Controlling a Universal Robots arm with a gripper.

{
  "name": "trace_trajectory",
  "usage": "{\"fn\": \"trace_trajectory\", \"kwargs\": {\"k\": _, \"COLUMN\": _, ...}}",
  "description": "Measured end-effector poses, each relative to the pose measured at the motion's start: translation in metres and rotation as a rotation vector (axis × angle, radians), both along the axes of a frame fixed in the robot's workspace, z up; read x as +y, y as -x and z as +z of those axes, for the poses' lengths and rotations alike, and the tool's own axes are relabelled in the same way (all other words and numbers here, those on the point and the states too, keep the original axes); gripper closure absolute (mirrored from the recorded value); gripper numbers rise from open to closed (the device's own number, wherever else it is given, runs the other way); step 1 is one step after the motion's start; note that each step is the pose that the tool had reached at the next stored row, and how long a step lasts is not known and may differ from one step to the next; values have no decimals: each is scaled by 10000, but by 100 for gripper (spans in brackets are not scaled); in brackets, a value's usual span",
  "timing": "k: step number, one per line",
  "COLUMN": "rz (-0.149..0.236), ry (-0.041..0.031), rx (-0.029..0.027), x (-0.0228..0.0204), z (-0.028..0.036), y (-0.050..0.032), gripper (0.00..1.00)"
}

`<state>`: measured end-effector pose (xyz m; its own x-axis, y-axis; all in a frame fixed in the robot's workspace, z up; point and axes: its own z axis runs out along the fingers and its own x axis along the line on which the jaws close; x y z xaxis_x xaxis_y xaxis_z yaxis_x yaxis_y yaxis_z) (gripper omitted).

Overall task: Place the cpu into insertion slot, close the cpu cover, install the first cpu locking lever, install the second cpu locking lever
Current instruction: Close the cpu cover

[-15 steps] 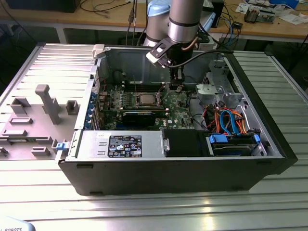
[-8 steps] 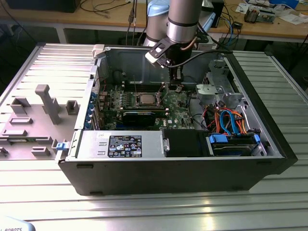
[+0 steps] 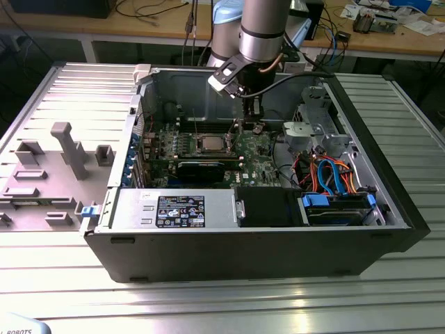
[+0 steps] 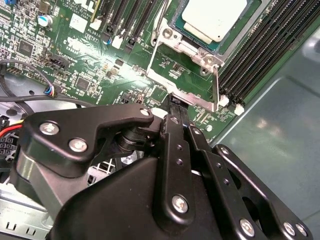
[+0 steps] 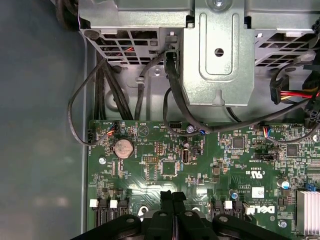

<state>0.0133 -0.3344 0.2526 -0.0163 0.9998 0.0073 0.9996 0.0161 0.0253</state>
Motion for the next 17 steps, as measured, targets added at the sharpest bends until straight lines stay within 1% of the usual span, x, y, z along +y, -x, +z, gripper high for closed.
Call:
{"fn": "trace_trajectory", "kwargs": {"k": 8, "rz": 0, "ry": 1, "rx": 0, "x": 0, "z": 0, "y": 9, "gripper": 88}}
{"fn": "trace_trajectory", "kwargs": {"k": 17, "rz": 0, "ry": 1, "rx": 0, "x": 0, "z": 0, "y": 51, "gripper": 88}}
